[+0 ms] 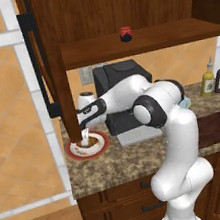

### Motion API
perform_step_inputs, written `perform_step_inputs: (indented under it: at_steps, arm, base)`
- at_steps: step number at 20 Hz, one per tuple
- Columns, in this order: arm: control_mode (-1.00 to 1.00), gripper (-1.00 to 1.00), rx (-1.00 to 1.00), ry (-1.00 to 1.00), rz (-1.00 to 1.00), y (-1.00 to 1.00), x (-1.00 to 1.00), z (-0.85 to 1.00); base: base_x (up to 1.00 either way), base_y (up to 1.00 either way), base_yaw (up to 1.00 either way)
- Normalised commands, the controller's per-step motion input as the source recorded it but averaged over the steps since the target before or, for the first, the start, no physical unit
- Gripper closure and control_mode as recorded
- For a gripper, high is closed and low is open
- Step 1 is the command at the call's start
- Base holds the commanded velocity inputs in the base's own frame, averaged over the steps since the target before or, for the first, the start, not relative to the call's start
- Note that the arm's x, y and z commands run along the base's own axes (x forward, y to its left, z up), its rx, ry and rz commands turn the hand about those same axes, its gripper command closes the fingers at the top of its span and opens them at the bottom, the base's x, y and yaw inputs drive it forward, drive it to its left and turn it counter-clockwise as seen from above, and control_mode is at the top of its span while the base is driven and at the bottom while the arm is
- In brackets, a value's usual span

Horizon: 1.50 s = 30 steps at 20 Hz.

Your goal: From the different types of pastries on the counter, select a croissant and place it on the cutting board. Then retrieve a jar of jam from the cabinet and place it alongside the croissant on the cutting board.

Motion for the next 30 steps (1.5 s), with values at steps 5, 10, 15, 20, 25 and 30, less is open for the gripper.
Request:
perform_step_inputs:
  at_steps: [5,10,15,20,25,30]
  arm:
    - [-1.00,1.00,0.00,0.00,0.00,0.11,-0.41,0.91]
    - [-1.00,1.00,0.00,0.09,0.05,0.00,-0.46,0.63]
    - [-1.00,1.00,0.00,0.06,0.13,0.00,-0.81,0.42]
    - [-1.00,1.00,0.04,-0.04,0.01,-0.31,-1.00,0.23]
    - [-1.00,1.00,0.16,-0.03,0.00,-0.67,-1.00,0.13]
    - [-1.00,1.00,0.17,-0.01,-0.06,-0.57,-1.00,0.57]
  base:
    - [0.00,0.00,0.00]
    - [0.00,0.00,0.00]
    - [0.00,0.00,0.00]
    - [0.00,0.00,0.00]
    - [0.00,0.00,0.00]
    - [0.00,0.00,0.00]
